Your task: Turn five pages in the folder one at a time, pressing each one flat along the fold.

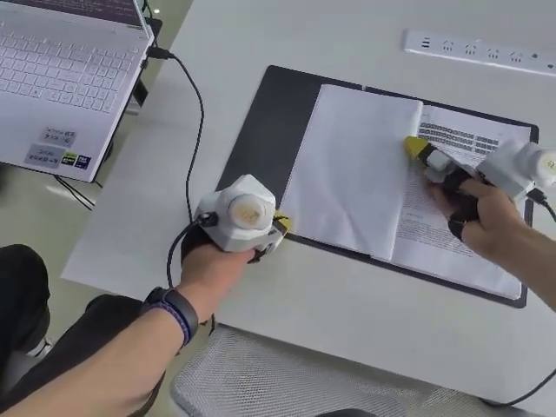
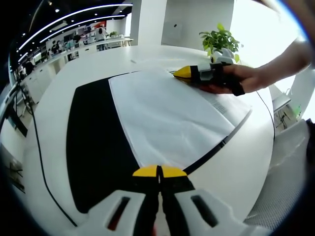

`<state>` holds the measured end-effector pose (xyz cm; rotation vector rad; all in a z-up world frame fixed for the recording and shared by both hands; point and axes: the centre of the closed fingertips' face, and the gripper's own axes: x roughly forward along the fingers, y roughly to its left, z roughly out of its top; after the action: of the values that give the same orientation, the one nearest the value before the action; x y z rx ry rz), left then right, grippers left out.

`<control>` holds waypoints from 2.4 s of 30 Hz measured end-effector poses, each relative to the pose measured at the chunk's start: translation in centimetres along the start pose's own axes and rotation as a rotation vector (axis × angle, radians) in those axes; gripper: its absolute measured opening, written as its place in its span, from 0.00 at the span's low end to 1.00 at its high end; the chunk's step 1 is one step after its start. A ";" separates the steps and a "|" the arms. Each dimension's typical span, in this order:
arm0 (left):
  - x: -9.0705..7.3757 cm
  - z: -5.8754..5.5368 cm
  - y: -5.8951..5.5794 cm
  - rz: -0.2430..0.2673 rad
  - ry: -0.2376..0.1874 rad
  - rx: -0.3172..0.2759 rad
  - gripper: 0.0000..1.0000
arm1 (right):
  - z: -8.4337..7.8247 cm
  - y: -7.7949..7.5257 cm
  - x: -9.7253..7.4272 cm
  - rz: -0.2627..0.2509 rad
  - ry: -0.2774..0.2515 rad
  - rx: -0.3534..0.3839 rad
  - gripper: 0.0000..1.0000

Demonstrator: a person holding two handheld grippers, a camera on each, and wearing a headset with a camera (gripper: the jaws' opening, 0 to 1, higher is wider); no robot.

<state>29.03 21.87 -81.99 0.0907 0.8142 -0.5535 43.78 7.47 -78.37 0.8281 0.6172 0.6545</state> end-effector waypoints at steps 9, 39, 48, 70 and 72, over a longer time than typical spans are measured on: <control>-0.1 0.0 -0.1 -0.005 -0.001 0.002 0.00 | -3.2 3.0 -2.8 0.023 0.024 0.011 0.00; -0.2 0.0 -0.1 -0.020 -0.006 0.021 0.00 | -10.9 3.4 -8.7 0.064 0.126 0.041 0.00; -0.3 0.0 -0.1 -0.017 -0.005 0.018 0.00 | -11.9 2.9 -9.6 0.057 0.147 0.035 0.00; -0.3 0.2 -0.9 -0.016 0.045 -0.005 0.06 | -12.4 3.1 -10.5 0.000 0.165 0.015 0.00; -0.4 0.3 -1.3 -0.016 0.044 0.003 0.10 | -11.9 3.1 -10.7 -0.003 0.154 0.006 0.00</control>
<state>28.33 20.82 -81.27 0.0991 0.8579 -0.5698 27.58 6.72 -79.68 0.7872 0.7603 0.7189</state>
